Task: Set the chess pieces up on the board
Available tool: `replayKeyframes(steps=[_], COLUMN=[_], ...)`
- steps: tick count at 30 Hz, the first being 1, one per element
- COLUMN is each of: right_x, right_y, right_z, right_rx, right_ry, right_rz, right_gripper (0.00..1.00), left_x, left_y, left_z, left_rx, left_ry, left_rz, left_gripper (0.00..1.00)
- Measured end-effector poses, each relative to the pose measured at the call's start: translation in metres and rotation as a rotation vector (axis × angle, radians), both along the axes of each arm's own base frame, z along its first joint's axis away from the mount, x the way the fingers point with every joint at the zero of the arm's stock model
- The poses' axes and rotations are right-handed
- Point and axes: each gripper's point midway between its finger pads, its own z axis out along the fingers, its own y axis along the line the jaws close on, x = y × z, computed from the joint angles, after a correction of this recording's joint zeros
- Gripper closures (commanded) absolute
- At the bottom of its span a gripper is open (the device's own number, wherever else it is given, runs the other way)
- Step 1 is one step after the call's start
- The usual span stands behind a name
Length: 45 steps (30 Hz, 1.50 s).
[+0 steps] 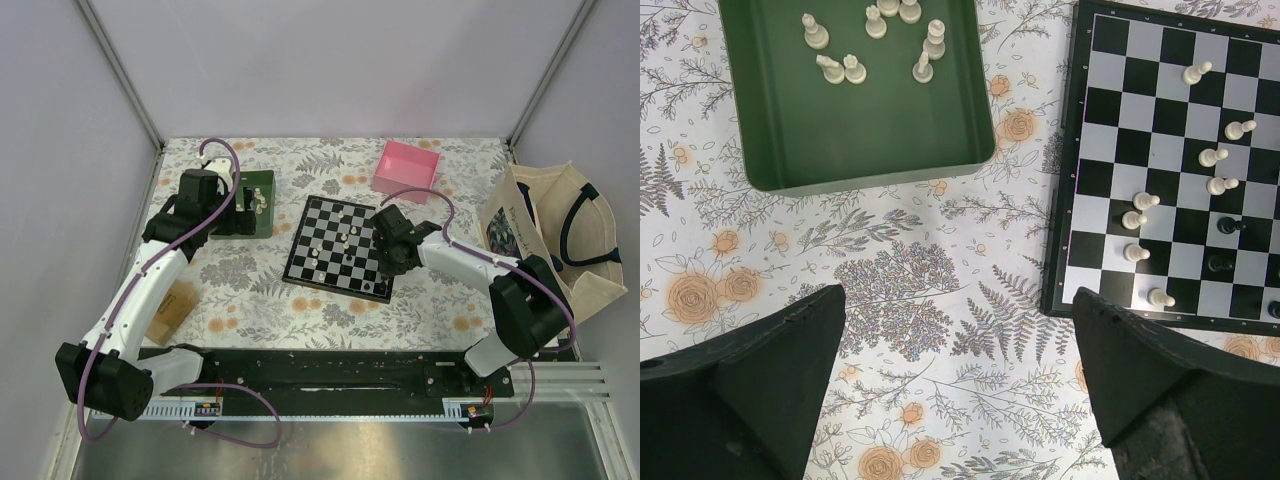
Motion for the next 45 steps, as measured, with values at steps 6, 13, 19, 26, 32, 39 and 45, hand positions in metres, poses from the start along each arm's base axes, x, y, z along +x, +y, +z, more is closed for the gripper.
replayKeyframes(steps=[6,13,19,26,32,39,45], right_x=[0.0008,0.0042,0.0044,0.0043,0.0043,0.0040,0.0041], right_y=[0.0008,0.0036,0.0036,0.0036,0.0035,0.0036,0.0050], right_z=[0.0001,0.0008,0.0004,0.0002,0.0002,0.0001,-0.0003], right_rx=[0.003,0.016,0.018,0.018,0.018,0.019,0.026], right_ry=[-0.002,-0.016,-0.017,-0.017,-0.017,-0.016,-0.014], right_rz=[0.000,-0.005,-0.007,-0.007,-0.007,-0.006,-0.004], right_gripper=[0.97,0.97,0.97,0.97,0.97,0.96,0.86], left_x=[0.0000,0.0000,0.0000,-0.0001,-0.0002,-0.0004,-0.0004], left_y=[-0.0001,0.0001,0.0001,-0.0003,-0.0009,-0.0015,-0.0017], left_z=[0.0000,0.0000,0.0000,0.0000,0.0000,0.0000,-0.0001], left_rx=[0.000,0.000,0.000,-0.001,-0.004,-0.006,-0.007], left_ry=[0.000,0.000,0.000,0.000,0.001,0.001,0.002], left_rz=[0.000,0.000,0.000,-0.001,-0.004,-0.007,-0.008], left_gripper=[0.01,0.01,0.01,0.01,0.01,0.01,0.01])
